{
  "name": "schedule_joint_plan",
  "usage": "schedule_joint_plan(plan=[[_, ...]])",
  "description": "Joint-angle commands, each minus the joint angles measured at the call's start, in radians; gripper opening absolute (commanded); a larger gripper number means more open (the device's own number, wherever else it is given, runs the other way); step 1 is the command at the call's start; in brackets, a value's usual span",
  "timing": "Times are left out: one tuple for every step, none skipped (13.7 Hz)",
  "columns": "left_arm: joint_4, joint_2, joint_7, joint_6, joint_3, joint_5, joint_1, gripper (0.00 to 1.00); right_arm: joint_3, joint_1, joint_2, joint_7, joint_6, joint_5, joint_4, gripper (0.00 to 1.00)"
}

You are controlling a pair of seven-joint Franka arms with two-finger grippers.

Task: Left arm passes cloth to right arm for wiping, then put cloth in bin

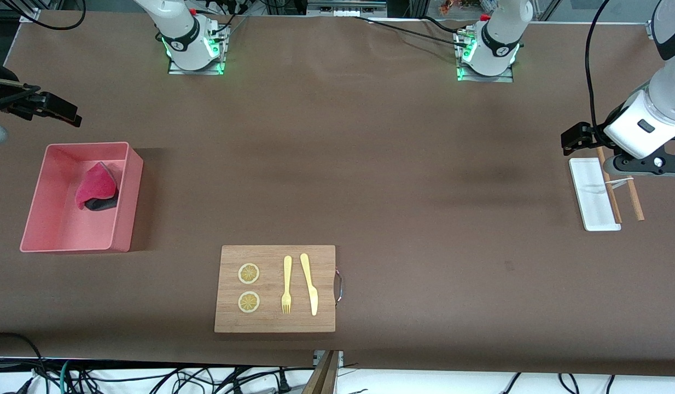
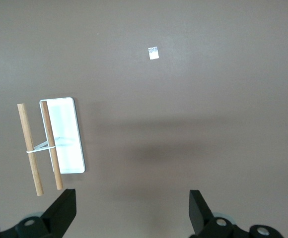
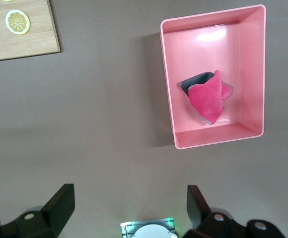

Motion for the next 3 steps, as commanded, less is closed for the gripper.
schedule_joint_plan(plan=[[0.034,0.014,-0.003,-0.016,-0.005,-0.021,0.001,1.00,0.029,-0.023,0.005,0.006,0.005,-0.007,0.002,1.00],[0.034,0.012,-0.003,-0.016,-0.003,-0.021,0.001,1.00,0.028,-0.021,0.017,0.005,-0.002,-0.007,0.024,1.00],[0.034,0.014,-0.003,-0.016,-0.003,-0.021,0.001,1.00,0.028,-0.019,0.028,0.005,-0.010,-0.007,0.042,1.00]])
